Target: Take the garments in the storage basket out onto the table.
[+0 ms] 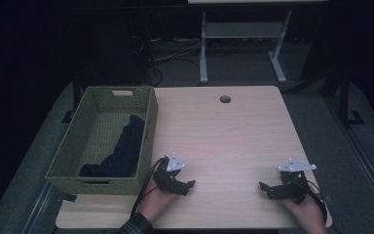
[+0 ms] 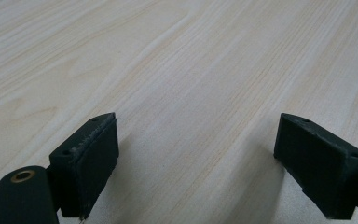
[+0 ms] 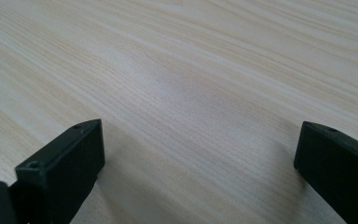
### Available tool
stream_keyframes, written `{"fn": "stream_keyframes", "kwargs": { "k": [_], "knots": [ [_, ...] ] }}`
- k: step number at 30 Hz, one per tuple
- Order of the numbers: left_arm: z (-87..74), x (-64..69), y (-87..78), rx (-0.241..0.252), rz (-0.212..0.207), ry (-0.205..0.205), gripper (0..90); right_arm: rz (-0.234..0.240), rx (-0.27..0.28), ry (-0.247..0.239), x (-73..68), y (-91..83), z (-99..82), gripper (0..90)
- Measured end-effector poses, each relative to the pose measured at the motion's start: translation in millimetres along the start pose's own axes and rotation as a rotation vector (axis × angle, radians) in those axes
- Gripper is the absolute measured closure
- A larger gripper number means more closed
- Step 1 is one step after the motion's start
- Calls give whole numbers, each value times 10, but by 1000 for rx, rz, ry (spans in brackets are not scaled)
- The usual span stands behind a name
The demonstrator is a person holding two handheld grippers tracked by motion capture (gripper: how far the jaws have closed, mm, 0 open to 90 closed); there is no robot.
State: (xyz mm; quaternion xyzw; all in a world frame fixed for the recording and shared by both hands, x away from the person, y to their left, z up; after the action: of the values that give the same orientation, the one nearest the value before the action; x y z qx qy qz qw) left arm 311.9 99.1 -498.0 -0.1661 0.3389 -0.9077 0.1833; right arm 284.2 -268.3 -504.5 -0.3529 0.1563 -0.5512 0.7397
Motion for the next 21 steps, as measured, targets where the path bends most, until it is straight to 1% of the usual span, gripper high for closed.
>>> {"fn": "stream_keyframes", "kwargs": {
  "k": [7, 10, 15, 18, 21],
  "knots": [
    [0, 0, 2, 3, 1, 0, 132, 2, 1, -2, 2, 2, 1, 13],
    [-2, 7, 0, 6, 4, -7, 133, 2, 1, -3, 2, 2, 1, 13],
    [-9, 8, -13, 1, 5, -6, 136, 2, 0, -3, 2, 1, 2, 13],
    [-3, 11, -20, -11, 6, -7, 137, 2, 1, -3, 2, 2, 2, 13],
    [-4, 0, -29, -11, 11, -17, 139, 2, 0, -2, 2, 1, 2, 13]
  ]
}}
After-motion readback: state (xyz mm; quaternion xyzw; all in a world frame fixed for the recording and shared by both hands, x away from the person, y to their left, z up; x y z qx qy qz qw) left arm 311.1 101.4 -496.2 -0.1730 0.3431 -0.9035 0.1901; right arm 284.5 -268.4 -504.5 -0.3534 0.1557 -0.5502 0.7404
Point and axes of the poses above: each handheld gripper's, and its own axes: y roughly forward along the jaws, z roughly out of its top, x roughly to its right, the point moved 3 cm from there along y, roughly forward along the jaws, and after that the axes turned 15 degrees about -z, right-handed, at the moved point
